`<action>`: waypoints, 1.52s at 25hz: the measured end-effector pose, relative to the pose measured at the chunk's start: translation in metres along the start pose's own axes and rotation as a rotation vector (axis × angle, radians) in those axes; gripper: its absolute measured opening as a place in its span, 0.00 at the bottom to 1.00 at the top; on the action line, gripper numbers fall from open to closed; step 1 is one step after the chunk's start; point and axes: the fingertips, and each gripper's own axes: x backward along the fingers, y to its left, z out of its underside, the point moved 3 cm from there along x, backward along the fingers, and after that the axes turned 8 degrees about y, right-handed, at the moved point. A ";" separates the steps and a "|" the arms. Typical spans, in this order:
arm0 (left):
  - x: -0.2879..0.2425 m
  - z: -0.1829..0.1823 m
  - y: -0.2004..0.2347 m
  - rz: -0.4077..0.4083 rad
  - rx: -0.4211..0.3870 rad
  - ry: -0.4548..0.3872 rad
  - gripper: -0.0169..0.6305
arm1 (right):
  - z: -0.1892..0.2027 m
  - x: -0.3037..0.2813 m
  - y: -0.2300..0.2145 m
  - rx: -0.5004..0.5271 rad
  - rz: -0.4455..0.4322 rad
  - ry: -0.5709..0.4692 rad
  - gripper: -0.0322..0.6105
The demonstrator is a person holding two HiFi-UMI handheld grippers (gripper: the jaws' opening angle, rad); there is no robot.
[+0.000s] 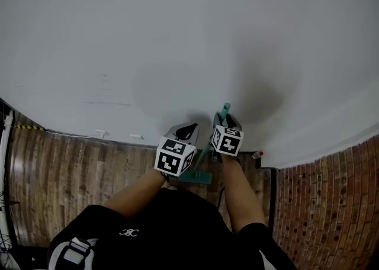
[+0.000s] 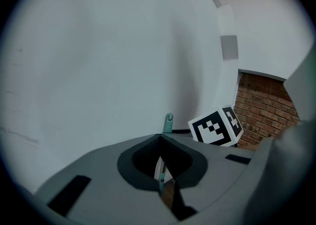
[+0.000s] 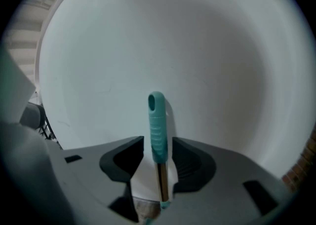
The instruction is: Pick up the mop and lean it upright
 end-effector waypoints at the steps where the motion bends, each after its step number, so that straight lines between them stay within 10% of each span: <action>1: 0.000 0.000 0.000 0.004 0.001 0.000 0.02 | 0.001 0.004 0.000 -0.015 -0.006 -0.002 0.36; 5: -0.004 0.000 -0.002 0.025 0.010 0.001 0.02 | -0.010 0.045 -0.002 -0.062 -0.011 -0.102 0.33; 8: -0.007 -0.001 -0.005 0.049 0.010 0.000 0.02 | -0.022 0.090 -0.004 -0.052 0.003 -0.189 0.07; 18: -0.014 -0.013 -0.031 0.131 -0.038 -0.015 0.02 | -0.013 0.202 -0.028 -0.002 0.178 -0.366 0.07; 38: 0.002 -0.005 -0.036 0.137 -0.045 -0.022 0.02 | 0.013 0.201 0.005 -0.026 0.079 -0.316 0.07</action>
